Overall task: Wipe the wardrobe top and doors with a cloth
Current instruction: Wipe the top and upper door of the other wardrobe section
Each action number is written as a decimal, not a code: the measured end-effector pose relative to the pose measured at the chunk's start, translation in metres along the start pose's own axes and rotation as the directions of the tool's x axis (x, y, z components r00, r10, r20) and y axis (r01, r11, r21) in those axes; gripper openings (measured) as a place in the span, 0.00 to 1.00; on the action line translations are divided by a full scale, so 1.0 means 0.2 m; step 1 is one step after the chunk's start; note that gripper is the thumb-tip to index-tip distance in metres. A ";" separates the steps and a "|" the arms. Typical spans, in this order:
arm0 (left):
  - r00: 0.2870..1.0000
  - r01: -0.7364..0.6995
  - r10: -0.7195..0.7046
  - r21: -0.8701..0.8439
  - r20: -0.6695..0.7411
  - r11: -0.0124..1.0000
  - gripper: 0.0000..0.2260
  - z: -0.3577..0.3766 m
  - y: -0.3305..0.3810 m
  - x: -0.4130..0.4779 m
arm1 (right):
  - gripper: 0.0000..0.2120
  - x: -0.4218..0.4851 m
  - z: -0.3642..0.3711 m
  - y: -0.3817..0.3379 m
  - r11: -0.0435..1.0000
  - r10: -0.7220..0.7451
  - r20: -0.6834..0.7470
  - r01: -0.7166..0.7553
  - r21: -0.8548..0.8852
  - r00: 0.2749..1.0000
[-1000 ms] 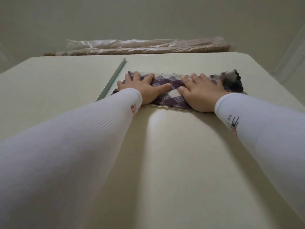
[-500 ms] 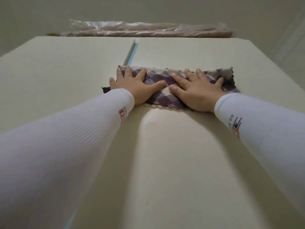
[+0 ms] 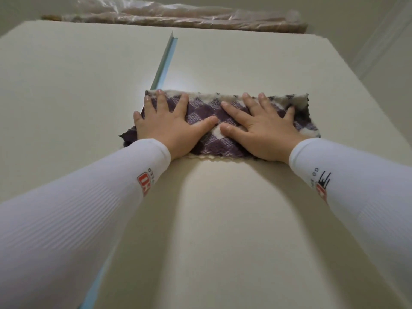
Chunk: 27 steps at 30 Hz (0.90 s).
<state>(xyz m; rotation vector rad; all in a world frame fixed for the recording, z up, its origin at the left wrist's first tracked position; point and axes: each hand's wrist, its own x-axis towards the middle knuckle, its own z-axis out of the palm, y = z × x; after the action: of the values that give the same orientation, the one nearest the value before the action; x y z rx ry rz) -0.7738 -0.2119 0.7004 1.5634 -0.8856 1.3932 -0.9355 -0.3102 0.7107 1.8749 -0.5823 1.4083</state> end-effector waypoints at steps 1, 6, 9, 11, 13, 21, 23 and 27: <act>1.000 0.007 -0.007 0.003 0.005 1.000 0.42 0.00 0.01 -0.01 | 0.28 -0.02 0.00 0.01 1.000 -0.002 -0.002 0.002 0.009 1.000; 1.000 0.013 -0.013 0.054 0.003 0.998 0.41 0.00 0.10 -0.08 | 0.28 -0.12 0.01 0.08 1.000 0.002 -0.016 -0.002 0.005 1.000; 1.000 0.018 -0.018 0.051 0.012 0.999 0.41 0.02 0.22 -0.10 | 0.28 -0.16 -0.01 0.19 1.000 0.014 -0.029 -0.014 0.006 0.999; 1.000 0.022 -0.023 0.055 0.006 0.998 0.41 0.03 0.31 -0.10 | 0.28 -0.19 -0.02 0.28 1.000 0.019 -0.033 -0.019 0.004 0.999; 1.000 0.017 -0.017 0.059 -0.009 0.998 0.41 0.05 0.43 -0.10 | 0.28 -0.22 -0.04 0.39 1.000 0.029 -0.033 -0.029 0.005 0.999; 0.999 -0.039 0.039 0.027 0.010 0.999 0.39 0.15 0.94 -0.12 | 0.28 -0.39 -0.10 0.85 0.990 0.138 -0.016 -0.138 0.005 0.990; 0.999 -0.034 0.034 0.023 0.012 0.999 0.39 0.15 0.96 -0.12 | 0.28 -0.39 -0.10 0.87 0.990 0.138 -0.020 -0.138 0.010 0.990; 0.999 -0.043 0.043 0.004 0.013 0.999 0.40 0.15 0.95 -0.14 | 0.28 -0.40 -0.10 0.87 0.992 0.127 -0.025 -0.126 0.012 0.992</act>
<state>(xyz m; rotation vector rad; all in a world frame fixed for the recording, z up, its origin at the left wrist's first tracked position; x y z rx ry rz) -0.9380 -0.3152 0.6958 1.5663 -0.9296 1.4179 -1.0969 -0.4117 0.6852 1.8530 -0.6931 1.5168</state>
